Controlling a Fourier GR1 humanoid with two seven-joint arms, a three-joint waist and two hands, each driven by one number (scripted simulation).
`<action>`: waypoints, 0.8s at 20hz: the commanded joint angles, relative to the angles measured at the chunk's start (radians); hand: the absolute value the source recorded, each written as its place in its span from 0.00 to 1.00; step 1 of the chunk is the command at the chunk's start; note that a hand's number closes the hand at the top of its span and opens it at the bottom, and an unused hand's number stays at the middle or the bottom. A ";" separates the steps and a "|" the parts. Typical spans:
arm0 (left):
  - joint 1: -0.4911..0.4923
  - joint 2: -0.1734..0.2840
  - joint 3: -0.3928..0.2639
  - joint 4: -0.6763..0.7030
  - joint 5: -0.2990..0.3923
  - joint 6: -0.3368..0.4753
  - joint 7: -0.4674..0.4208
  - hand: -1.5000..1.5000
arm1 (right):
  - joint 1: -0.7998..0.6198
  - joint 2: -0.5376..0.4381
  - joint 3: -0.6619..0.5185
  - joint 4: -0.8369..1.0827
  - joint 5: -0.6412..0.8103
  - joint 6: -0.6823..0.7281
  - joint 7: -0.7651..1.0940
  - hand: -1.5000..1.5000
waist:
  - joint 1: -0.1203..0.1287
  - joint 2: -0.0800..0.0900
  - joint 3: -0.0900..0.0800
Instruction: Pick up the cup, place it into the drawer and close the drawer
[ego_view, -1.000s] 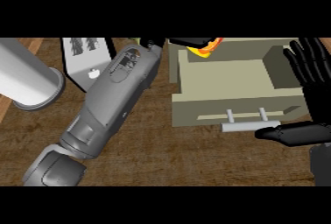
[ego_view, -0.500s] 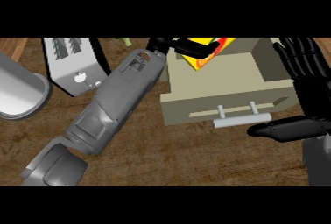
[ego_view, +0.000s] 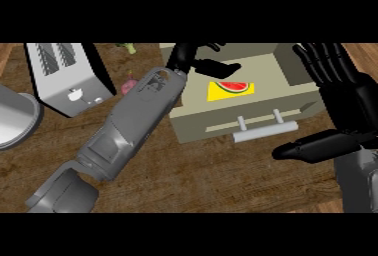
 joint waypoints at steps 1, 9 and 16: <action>0.044 0.000 0.017 -0.029 0.080 0.011 -0.065 0.00 | -0.007 0.029 0.053 -0.006 -0.069 0.067 -0.002 0.00 | -0.023 0.009 -0.001; 0.022 0.000 0.058 -0.114 0.229 -0.021 -0.200 0.00 | 0.008 -0.037 0.181 0.026 -0.197 0.311 0.068 1.00 | 0.015 -0.009 -0.001; 0.004 0.000 0.065 -0.071 0.287 0.072 -0.245 0.00 | 0.043 -0.179 0.298 -0.041 0.007 0.383 0.179 0.00 | 0.067 -0.027 -0.002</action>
